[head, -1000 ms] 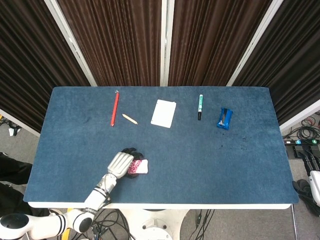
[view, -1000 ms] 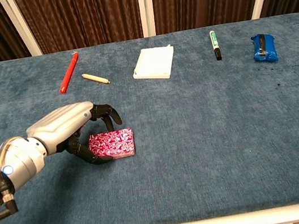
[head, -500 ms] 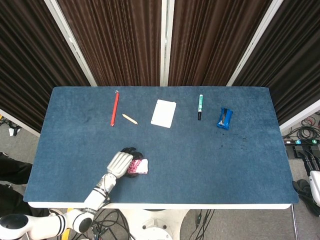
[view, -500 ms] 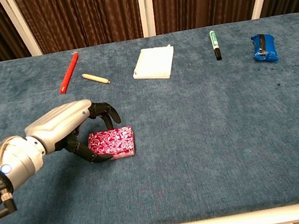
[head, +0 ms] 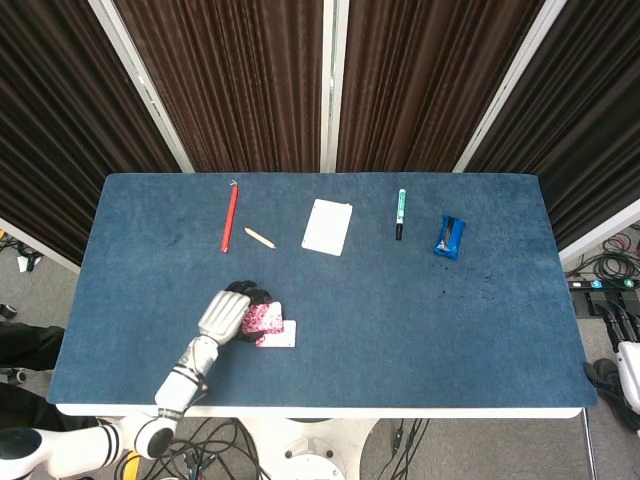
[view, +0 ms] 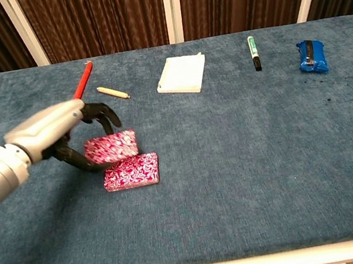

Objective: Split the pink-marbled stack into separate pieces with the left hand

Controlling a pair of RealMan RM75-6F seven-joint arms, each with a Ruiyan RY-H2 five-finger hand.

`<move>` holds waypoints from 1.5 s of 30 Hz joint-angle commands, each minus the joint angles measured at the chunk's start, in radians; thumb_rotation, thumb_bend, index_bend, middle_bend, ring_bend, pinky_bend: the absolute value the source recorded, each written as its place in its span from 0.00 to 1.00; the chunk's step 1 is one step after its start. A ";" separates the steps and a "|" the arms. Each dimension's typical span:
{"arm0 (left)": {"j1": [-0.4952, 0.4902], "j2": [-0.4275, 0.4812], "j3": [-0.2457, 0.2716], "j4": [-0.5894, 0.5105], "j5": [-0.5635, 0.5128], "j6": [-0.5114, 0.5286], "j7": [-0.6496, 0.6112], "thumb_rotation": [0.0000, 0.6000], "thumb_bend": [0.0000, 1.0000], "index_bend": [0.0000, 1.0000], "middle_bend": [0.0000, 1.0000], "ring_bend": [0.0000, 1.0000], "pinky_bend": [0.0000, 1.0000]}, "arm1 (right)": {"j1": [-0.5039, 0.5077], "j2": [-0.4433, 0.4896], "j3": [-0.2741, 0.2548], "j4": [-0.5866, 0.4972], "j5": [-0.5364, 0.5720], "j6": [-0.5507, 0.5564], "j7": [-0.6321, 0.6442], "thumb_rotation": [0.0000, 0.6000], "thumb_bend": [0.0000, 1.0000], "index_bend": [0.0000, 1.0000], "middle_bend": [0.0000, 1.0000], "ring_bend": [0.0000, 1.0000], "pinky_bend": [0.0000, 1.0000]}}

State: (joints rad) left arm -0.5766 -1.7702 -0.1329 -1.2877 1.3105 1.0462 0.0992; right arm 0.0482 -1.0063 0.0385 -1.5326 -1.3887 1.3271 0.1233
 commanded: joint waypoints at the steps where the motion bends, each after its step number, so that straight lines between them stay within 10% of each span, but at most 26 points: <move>1: 0.006 0.025 -0.011 0.023 -0.012 0.000 -0.024 1.00 0.26 0.33 0.45 0.18 0.21 | 0.001 -0.001 -0.001 -0.007 -0.005 0.002 -0.008 1.00 0.22 0.03 0.00 0.00 0.00; 22: 0.030 -0.012 0.009 0.300 0.027 -0.006 -0.260 1.00 0.23 0.32 0.45 0.18 0.20 | 0.003 0.005 -0.003 -0.046 -0.010 0.014 -0.056 1.00 0.22 0.03 0.00 0.00 0.00; 29: 0.029 -0.017 0.013 0.318 0.043 -0.002 -0.285 1.00 0.09 0.24 0.19 0.09 0.16 | 0.002 0.004 -0.002 -0.041 -0.006 0.013 -0.052 1.00 0.22 0.02 0.00 0.00 0.00; 45: 0.014 0.091 0.005 0.037 0.059 -0.001 -0.217 1.00 0.09 0.23 0.26 0.08 0.16 | 0.004 -0.003 -0.002 -0.032 -0.008 0.010 -0.044 1.00 0.22 0.02 0.00 0.00 0.00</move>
State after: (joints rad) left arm -0.5545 -1.7209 -0.1199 -1.1567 1.3800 1.0559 -0.1598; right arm 0.0522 -1.0096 0.0361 -1.5645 -1.3963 1.3373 0.0797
